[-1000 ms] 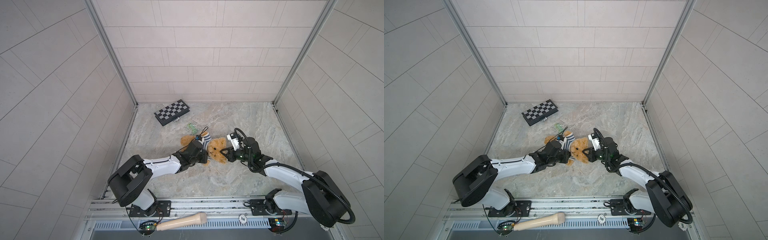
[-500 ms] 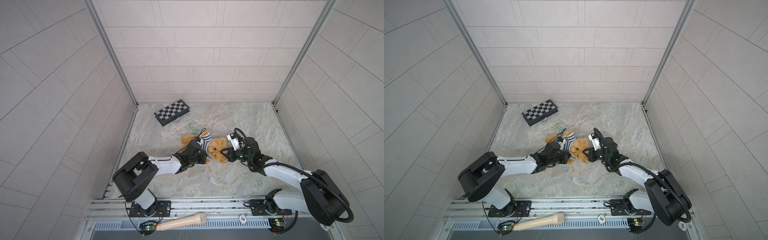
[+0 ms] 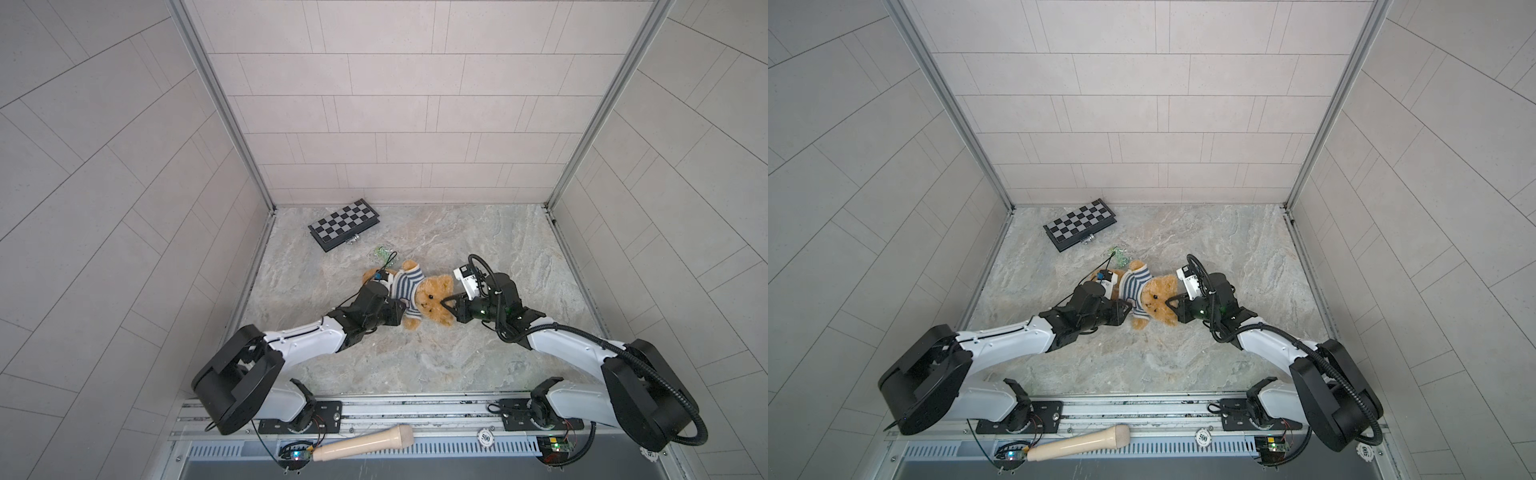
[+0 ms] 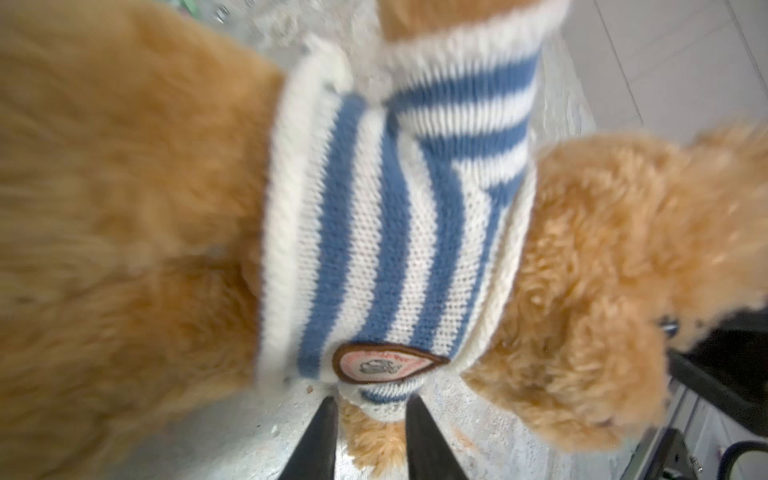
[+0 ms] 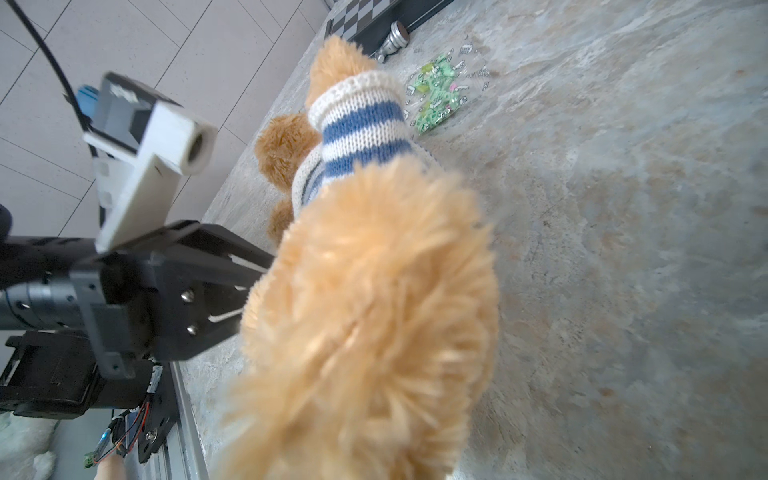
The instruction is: Dress the teddy bear
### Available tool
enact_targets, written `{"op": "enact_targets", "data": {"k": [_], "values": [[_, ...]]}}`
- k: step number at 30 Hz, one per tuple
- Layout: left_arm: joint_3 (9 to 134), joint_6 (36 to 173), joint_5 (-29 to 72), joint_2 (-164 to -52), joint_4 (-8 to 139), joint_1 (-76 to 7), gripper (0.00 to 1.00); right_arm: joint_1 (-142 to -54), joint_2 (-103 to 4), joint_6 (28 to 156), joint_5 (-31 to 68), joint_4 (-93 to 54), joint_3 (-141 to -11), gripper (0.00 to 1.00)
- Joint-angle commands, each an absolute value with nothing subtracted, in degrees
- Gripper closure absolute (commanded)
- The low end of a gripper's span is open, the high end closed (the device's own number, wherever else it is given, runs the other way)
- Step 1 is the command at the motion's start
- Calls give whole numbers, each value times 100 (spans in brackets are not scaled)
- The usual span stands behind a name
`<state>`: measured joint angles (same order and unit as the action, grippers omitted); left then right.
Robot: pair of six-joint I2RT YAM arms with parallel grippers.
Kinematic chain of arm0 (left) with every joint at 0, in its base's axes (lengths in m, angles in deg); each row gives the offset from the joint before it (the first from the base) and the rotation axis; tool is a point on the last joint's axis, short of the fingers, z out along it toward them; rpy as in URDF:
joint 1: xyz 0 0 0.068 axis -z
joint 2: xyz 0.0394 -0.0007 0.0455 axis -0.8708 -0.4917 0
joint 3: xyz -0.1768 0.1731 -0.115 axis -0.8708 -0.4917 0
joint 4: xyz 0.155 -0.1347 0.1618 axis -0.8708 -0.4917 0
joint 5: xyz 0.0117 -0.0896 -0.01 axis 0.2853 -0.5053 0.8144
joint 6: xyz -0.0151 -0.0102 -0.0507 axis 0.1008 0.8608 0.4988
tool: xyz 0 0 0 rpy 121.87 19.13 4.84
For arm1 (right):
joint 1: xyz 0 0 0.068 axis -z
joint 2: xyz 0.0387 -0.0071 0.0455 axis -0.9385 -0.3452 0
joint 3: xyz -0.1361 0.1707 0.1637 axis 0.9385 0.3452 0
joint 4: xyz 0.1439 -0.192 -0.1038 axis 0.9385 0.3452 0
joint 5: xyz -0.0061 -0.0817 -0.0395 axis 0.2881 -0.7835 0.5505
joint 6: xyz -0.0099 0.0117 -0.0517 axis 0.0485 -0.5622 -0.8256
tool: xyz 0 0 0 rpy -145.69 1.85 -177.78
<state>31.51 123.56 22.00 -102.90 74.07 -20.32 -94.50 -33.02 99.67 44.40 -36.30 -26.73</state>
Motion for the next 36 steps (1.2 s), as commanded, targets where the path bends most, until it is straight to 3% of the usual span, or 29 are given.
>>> {"op": "enact_targets", "data": {"k": [1, 7, 15, 22, 36], "values": [[3340, 11854, 2387, -9862, 6580, -2156, 62, -9443, -3145, 9770, 4537, -3353, -2849, 100], [3686, 11385, 2485, -9672, 6108, -2680, 59, -9442, -3198, 9618, 4589, -3104, -2978, 100], [4296, 11071, 2264, -10233, 6074, -3514, 59, -9442, -3220, 9591, 4608, -3021, -3042, 100], [4643, 10938, 2174, -10884, 6097, -3647, 57, -9448, -3174, 9616, 4549, -2989, -3053, 99], [4660, 10950, 2080, -11327, 6267, -3646, 58, -9391, -3238, 9620, 4160, -2684, -3270, 73]]}}
